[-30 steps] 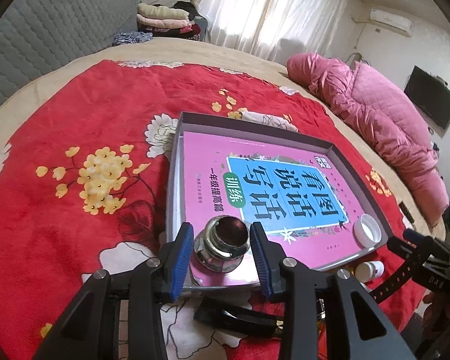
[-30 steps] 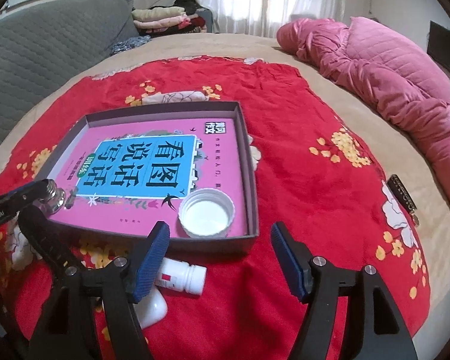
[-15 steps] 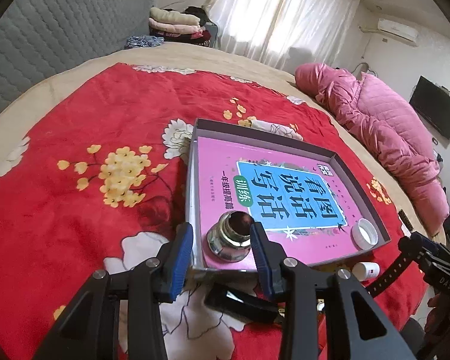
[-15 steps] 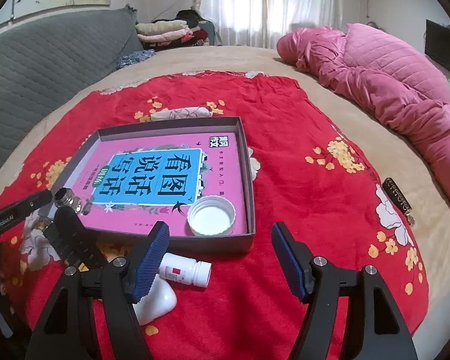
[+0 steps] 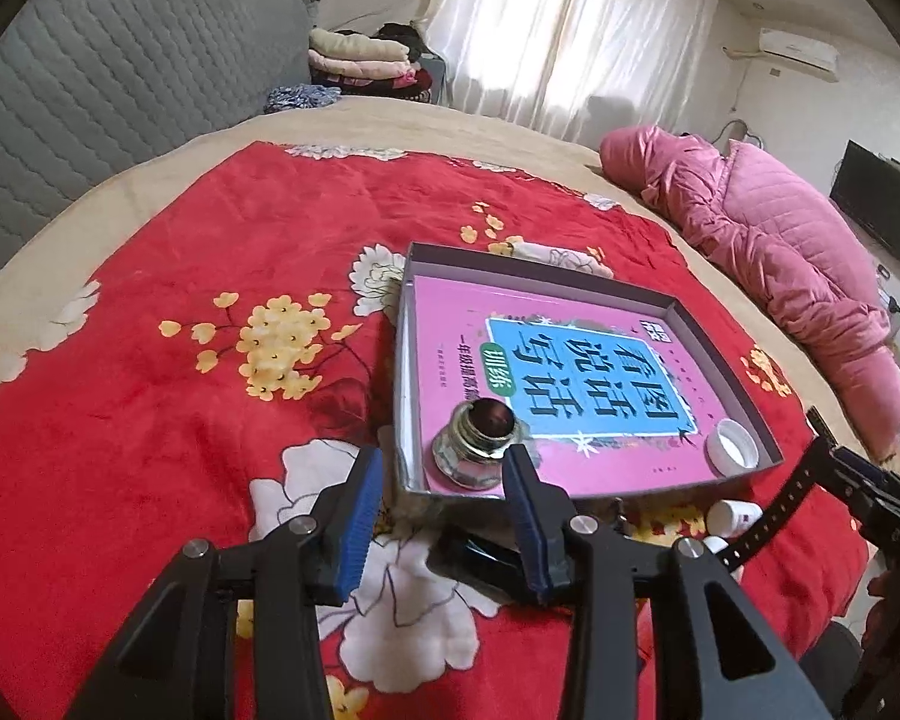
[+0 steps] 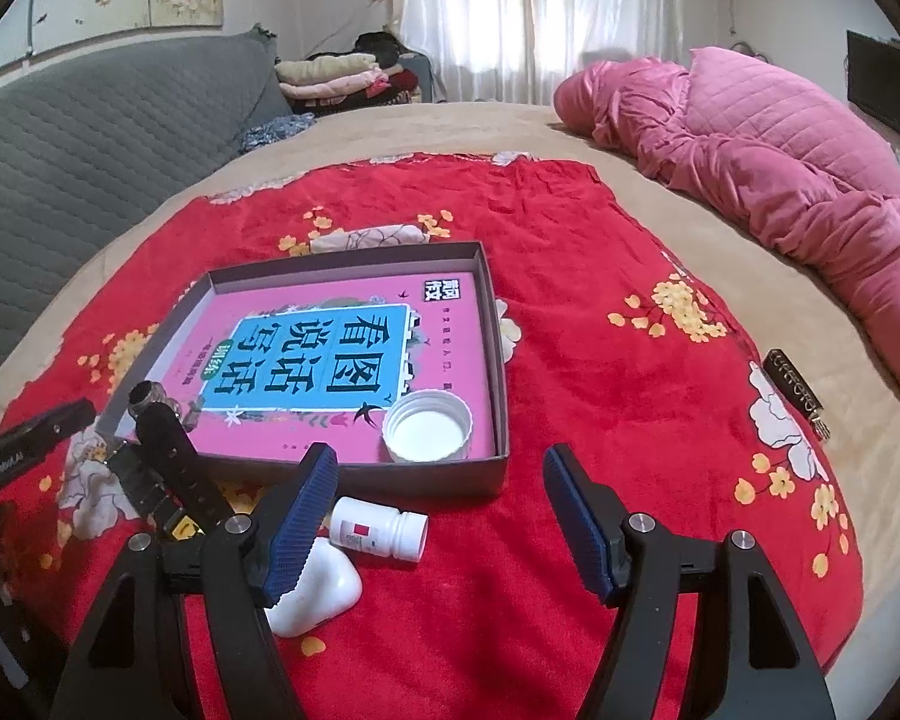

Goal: Organize rigid objects
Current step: 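Withdraw both tools from the grey box back toward the remaining items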

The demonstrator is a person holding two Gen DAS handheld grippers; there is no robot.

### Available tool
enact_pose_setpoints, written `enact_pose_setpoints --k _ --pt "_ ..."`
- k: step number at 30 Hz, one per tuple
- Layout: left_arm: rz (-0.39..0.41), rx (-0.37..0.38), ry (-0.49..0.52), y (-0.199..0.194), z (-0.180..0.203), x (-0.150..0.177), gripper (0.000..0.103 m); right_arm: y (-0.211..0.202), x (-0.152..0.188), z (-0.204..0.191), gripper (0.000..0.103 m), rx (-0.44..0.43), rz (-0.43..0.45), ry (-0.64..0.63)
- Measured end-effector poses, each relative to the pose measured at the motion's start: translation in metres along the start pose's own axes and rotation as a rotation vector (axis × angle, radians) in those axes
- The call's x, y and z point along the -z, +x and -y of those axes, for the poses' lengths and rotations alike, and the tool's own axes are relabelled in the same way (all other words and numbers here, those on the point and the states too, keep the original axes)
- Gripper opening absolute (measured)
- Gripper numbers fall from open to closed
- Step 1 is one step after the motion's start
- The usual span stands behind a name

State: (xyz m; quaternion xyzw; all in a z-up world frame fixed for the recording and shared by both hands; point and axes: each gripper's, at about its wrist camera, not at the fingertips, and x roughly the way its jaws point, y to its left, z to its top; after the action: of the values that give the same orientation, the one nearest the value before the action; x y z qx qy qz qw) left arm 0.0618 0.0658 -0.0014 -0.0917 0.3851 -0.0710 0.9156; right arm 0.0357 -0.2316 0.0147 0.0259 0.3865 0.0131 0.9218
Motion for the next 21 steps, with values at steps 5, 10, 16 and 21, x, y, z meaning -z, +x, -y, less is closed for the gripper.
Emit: enact_pose_setpoints --k 5,10,16,21 --pt "-0.003 0.003 0.007 -0.009 0.004 0.004 0.041 -0.002 0.002 0.002 0.073 -0.01 0.001 0.005" --pt "-0.007 0.0 0.01 -0.014 0.007 0.006 0.041 -0.005 0.005 0.003 0.073 -0.017 0.005 0.006" --pt "-0.008 -0.001 0.036 -0.023 0.015 0.011 0.041 -0.01 0.006 0.007 0.073 -0.019 0.017 0.014" --pt "-0.019 0.006 0.061 -0.029 0.023 0.017 0.041 -0.013 0.01 0.011 0.073 -0.024 0.016 0.02"
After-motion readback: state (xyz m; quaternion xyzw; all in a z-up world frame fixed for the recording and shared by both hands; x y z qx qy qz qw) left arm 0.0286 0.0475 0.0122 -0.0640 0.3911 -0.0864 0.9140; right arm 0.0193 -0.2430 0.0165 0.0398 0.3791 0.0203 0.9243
